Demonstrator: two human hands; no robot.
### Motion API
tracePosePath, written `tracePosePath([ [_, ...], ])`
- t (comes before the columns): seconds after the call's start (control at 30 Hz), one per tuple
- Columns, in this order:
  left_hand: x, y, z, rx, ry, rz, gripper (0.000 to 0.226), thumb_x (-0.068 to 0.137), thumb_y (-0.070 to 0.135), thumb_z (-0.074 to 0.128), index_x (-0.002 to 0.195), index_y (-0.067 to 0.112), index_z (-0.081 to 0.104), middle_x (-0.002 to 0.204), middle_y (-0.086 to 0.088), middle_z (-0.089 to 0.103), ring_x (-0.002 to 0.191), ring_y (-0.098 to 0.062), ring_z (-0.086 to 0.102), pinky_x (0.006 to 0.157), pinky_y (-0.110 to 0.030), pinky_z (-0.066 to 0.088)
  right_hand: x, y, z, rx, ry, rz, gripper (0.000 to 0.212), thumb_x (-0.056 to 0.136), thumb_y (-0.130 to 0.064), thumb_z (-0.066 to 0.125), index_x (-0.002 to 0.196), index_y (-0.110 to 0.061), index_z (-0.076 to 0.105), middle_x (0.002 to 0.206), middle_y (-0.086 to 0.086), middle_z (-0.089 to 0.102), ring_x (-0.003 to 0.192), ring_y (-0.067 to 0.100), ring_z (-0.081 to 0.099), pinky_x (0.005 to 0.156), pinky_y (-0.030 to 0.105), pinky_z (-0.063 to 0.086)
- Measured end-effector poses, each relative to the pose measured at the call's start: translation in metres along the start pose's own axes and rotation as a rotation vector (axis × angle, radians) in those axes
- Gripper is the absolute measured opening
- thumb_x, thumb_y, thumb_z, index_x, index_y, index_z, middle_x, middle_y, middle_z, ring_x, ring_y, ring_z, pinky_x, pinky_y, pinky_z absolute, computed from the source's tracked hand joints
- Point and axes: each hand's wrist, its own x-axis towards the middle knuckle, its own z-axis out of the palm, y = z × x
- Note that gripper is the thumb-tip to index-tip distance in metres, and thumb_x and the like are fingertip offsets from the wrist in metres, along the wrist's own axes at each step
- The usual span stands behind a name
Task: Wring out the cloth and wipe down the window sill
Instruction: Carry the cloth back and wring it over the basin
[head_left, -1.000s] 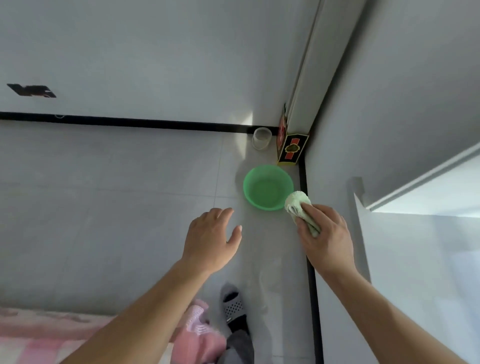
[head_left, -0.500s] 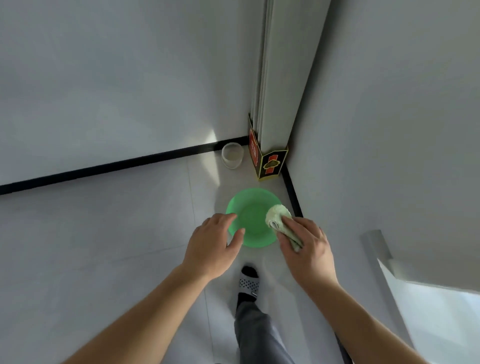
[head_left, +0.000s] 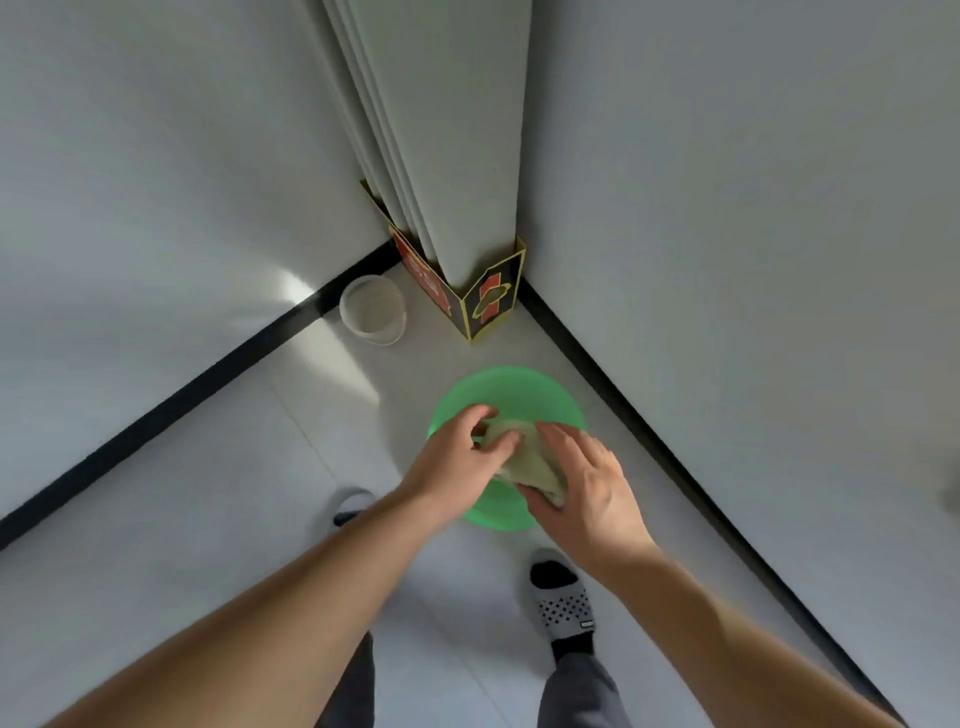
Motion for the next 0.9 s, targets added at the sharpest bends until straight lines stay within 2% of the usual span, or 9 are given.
tracePosePath([
  [0.1, 0.06, -0.037, 0.002, -0.114, -0.128, -0.145, 0.066, 0.073, 0.046, 0.074, 0.13, 0.017, 0.056, 0.115, -0.008, 0.066, 0.098, -0.023, 0.068, 0.087, -0.043, 0.057, 0.012, 0.014, 0.05, 0.048, -0.014, 0.114, 0.066, 0.067, -0.019, 0.08, 0.128, -0.008, 0.056, 0.128, 0.014, 0.057, 0.111, 0.034, 0.058, 0.093, 0.04, 0.05],
  [0.23, 0.118, -0.08, 0.005, -0.171, -0.305, -0.174, 0.028, 0.083, 0.022, 0.075, 0.109, 0.016, 0.067, 0.104, -0.005, 0.072, 0.087, -0.019, 0.068, 0.078, -0.038, 0.06, 0.02, 0.035, 0.117, 0.098, -0.073, 0.33, 0.071, 0.067, -0.021, 0.079, 0.132, -0.009, 0.054, 0.128, 0.014, 0.056, 0.113, 0.036, 0.053, 0.097, 0.035, 0.041],
  [0.33, 0.148, -0.107, 0.013, -0.203, -0.353, -0.135, 0.022, 0.085, 0.012, 0.072, 0.102, 0.024, 0.065, 0.098, 0.0, 0.069, 0.081, -0.015, 0.065, 0.067, -0.029, 0.055, 0.026, 0.055, 0.156, 0.235, -0.235, 0.577, 0.075, 0.067, -0.038, 0.083, 0.132, -0.021, 0.05, 0.112, -0.001, 0.062, 0.102, 0.021, 0.054, 0.083, 0.025, 0.039],
  [0.43, 0.182, -0.142, 0.025, -0.173, -0.352, -0.082, 0.026, 0.08, 0.013, 0.075, 0.103, 0.021, 0.065, 0.096, 0.0, 0.069, 0.083, -0.017, 0.066, 0.069, -0.029, 0.053, 0.034, 0.087, 0.183, 0.546, -0.358, 0.677, 0.064, 0.063, -0.052, 0.086, 0.113, -0.021, 0.06, 0.097, -0.004, 0.07, 0.086, 0.016, 0.068, 0.073, 0.025, 0.05],
  [0.53, 0.218, -0.175, 0.04, -0.106, -0.27, -0.042, 0.039, 0.075, 0.021, 0.079, 0.111, 0.019, 0.067, 0.103, -0.002, 0.073, 0.094, -0.02, 0.069, 0.085, -0.033, 0.055, 0.041, 0.122, 0.209, 0.832, -0.314, 0.748, 0.052, 0.07, -0.042, 0.084, 0.111, -0.016, 0.064, 0.096, 0.004, 0.074, 0.086, 0.018, 0.073, 0.073, 0.028, 0.055],
  [0.67, 0.254, -0.198, 0.066, -0.147, -0.179, -0.008, 0.031, 0.078, 0.008, 0.078, 0.106, 0.009, 0.068, 0.098, -0.003, 0.072, 0.084, -0.018, 0.067, 0.077, -0.024, 0.056, 0.041, 0.154, 0.248, 1.11, -0.059, 0.953, 0.047, 0.076, -0.025, 0.078, 0.117, -0.009, 0.063, 0.105, 0.018, 0.072, 0.093, 0.035, 0.071, 0.083, 0.05, 0.058],
  [0.73, 0.272, -0.209, 0.078, -0.082, -0.158, 0.051, 0.027, 0.077, 0.008, 0.079, 0.102, 0.011, 0.067, 0.095, -0.004, 0.071, 0.082, -0.019, 0.066, 0.074, -0.025, 0.056, 0.043, 0.167, 0.268, 0.987, 0.076, 1.007, 0.04, 0.078, -0.019, 0.08, 0.115, -0.013, 0.066, 0.105, 0.016, 0.07, 0.088, 0.032, 0.072, 0.078, 0.043, 0.06],
  [0.83, 0.292, -0.227, 0.089, 0.231, -0.127, 0.15, 0.029, 0.076, 0.025, 0.08, 0.101, 0.02, 0.068, 0.1, -0.001, 0.072, 0.089, -0.023, 0.067, 0.081, -0.034, 0.055, 0.042, 0.18, 0.291, 0.574, 0.184, 0.981, 0.037, 0.076, -0.028, 0.082, 0.11, -0.024, 0.067, 0.1, -0.004, 0.065, 0.083, 0.013, 0.065, 0.068, 0.019, 0.053],
  [0.9, 0.298, -0.233, 0.093, 0.447, -0.119, 0.202, 0.035, 0.078, 0.033, 0.078, 0.109, 0.02, 0.068, 0.108, -0.002, 0.071, 0.094, -0.025, 0.066, 0.082, -0.035, 0.054, 0.041, 0.182, 0.301, 0.385, 0.174, 0.92, 0.04, 0.077, -0.031, 0.079, 0.114, -0.025, 0.066, 0.108, -0.002, 0.06, 0.089, 0.017, 0.062, 0.077, 0.024, 0.05],
])
